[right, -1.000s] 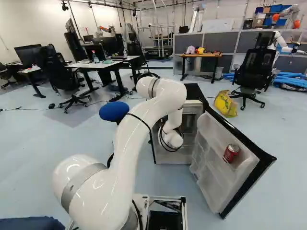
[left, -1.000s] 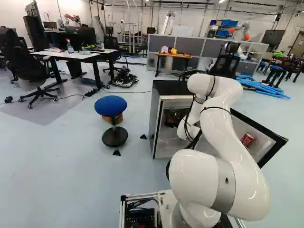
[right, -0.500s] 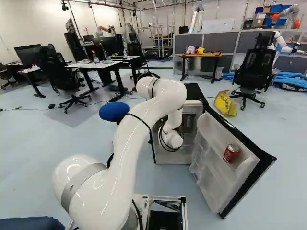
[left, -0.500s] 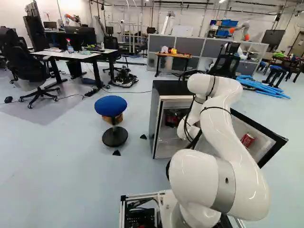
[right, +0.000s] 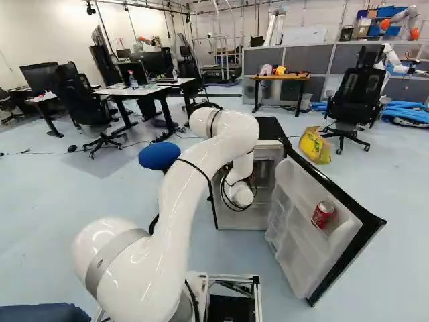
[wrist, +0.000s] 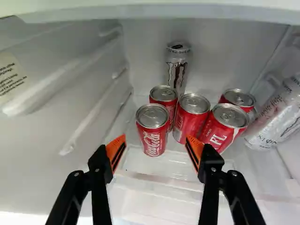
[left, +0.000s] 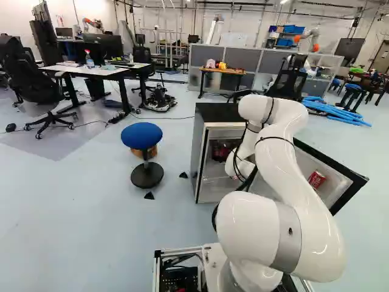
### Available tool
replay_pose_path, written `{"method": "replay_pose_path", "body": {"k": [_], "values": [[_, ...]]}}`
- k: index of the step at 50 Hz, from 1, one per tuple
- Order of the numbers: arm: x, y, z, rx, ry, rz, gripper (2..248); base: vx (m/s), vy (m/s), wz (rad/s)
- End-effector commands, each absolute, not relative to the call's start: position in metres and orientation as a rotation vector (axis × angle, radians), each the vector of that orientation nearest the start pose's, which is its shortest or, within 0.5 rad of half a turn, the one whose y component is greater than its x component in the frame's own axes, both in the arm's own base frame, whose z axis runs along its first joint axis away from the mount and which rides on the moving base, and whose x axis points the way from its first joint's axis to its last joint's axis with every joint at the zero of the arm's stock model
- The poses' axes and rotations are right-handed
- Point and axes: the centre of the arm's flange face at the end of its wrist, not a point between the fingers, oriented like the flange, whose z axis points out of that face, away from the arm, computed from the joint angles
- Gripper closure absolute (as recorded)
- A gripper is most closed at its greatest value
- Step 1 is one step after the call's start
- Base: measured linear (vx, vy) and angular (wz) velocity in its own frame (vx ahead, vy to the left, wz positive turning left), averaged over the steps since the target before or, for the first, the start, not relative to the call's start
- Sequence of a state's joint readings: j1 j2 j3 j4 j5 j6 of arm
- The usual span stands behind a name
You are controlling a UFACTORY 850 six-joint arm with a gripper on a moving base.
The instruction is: Grab a drink from the fridge
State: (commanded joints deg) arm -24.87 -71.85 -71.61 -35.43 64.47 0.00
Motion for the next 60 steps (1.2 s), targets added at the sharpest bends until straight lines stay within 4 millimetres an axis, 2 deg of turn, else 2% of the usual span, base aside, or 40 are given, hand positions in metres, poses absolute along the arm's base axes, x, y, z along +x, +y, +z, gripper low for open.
{"method": "replay_pose_path", "body": {"k": [25, 37, 38, 43, 44, 48, 49, 60], "values": [[0.565, -0.194, 0.017, -2.548, -0.272, -1.629, 66, 0.0, 0.0, 0.0], [0.566, -0.194, 0.017, -2.547, -0.274, -1.631, 66, 0.0, 0.0, 0.0], [0.566, -0.194, 0.017, -2.547, -0.274, -1.631, 96, 0.0, 0.0, 0.0], [0.566, -0.194, 0.017, -2.547, -0.274, -1.631, 96, 0.0, 0.0, 0.0], [0.566, -0.194, 0.017, -2.547, -0.274, -1.631, 135, 0.0, 0.0, 0.0], [0.566, -0.194, 0.017, -2.547, -0.274, -1.631, 135, 0.0, 0.0, 0.0], [0.566, -0.194, 0.017, -2.547, -0.274, -1.631, 157, 0.0, 0.0, 0.0], [0.565, -0.194, 0.017, -2.548, -0.274, -1.63, 158, 0.0, 0.0, 0.0]]}}
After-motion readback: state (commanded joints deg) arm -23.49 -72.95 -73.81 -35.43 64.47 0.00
